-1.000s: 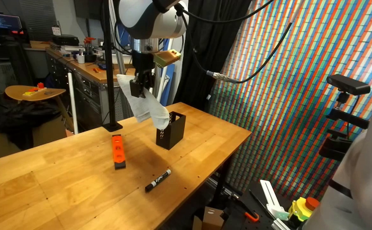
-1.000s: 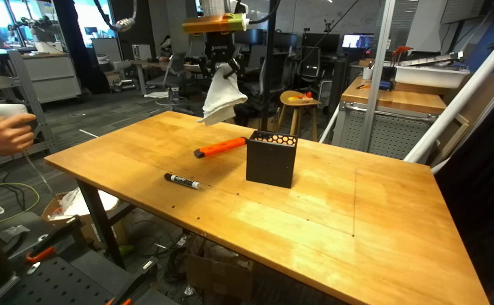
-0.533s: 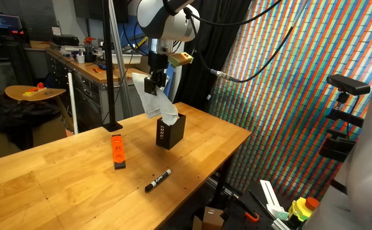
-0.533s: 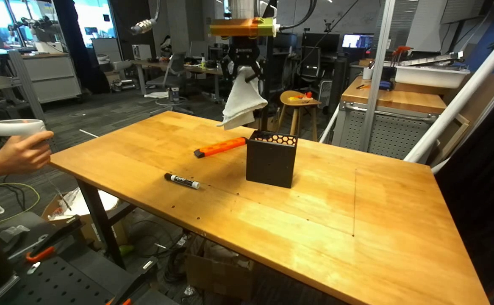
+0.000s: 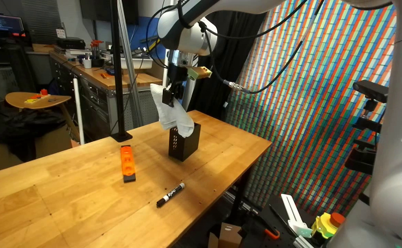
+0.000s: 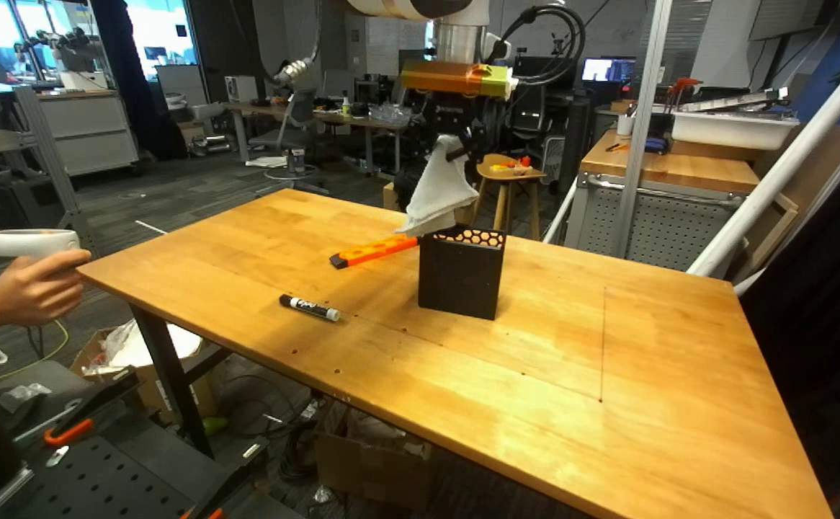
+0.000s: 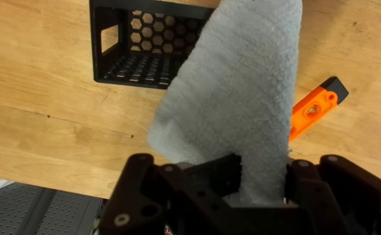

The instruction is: Push the box to the right, then pick the cloth and shove it in the box

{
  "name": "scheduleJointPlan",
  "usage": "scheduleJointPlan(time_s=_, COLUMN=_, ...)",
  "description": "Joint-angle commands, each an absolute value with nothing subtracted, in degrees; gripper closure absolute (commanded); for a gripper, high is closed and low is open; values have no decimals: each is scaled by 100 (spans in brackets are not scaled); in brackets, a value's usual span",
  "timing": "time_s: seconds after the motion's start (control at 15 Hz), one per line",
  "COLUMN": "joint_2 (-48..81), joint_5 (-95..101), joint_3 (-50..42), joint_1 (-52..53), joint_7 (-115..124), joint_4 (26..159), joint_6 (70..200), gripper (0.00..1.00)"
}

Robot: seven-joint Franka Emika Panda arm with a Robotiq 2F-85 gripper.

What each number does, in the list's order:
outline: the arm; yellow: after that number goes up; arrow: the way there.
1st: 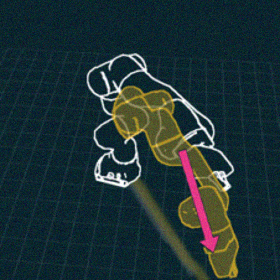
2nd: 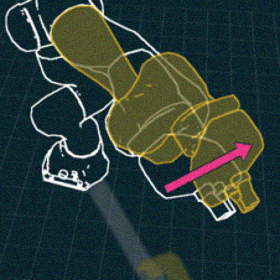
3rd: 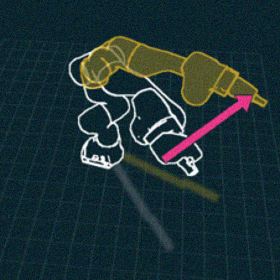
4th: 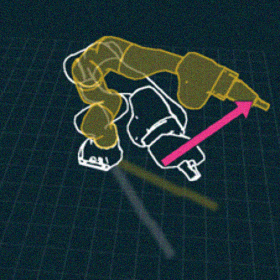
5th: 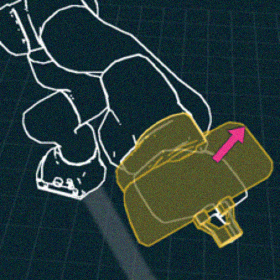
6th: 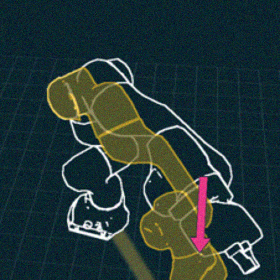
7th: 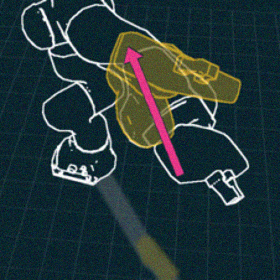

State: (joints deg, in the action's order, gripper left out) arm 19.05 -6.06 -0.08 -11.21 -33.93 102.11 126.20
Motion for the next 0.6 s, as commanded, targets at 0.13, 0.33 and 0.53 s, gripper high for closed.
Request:
scheduleJointPlan(time_s=0.13, joint_2=2103, joint_5=-471, joint_3=-171, joint_1=-1197, joint_7=-3166, joint_4=9946, joint_6=12557, gripper=100)
scheduleJointPlan(time_s=0.33, joint_2=2068, joint_5=-348, joint_3=-209, joint_1=-1167, joint_7=-3094, joint_4=10070, joint_6=12613, gripper=100)
scheduleJointPlan(time_s=0.53, joint_2=2132, joint_5=-382, joint_3=-166, joint_1=-1176, joint_7=-3149, joint_4=10140, joint_6=12608, gripper=100)
